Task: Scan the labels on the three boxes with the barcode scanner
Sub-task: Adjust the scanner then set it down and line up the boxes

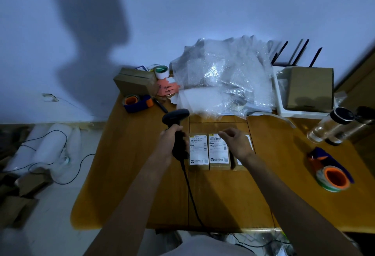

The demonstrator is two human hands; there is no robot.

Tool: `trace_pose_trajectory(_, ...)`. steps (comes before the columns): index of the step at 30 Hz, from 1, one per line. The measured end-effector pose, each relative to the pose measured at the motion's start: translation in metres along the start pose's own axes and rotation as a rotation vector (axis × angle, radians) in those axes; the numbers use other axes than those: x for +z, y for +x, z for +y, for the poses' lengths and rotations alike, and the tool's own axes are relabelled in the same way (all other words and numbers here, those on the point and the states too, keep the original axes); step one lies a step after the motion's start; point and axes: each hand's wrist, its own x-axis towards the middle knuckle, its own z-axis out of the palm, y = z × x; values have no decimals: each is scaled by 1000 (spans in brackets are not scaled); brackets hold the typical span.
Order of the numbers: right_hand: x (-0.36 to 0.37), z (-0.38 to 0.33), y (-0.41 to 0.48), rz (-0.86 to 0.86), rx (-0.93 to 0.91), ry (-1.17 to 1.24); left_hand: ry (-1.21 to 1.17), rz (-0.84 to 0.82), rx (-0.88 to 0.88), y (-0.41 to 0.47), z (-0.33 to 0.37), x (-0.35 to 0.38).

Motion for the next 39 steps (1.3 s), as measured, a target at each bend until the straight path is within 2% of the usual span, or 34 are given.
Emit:
trace_pose_trajectory(9, 49, -62, -43, -361, -88, 148, -130, -33, 78, 17, -8, -24)
trace_pose_trajectory(15, 72, -60, -55, -451, -86, 160, -99, -22, 84, 30, -15, -45)
trace_pose_trajectory(22, 103, -52, -47, -426, -36, 121, 4, 79, 38, 44, -26, -51)
trace_pose_trajectory(28, 124, -48, -32, -396, 47, 74, 189, 184, 25, 56, -34, -66)
trace_pose_trajectory(39, 158, -30, -20, -407, 98, -174, 396, 135, -128, 69, -49, -90)
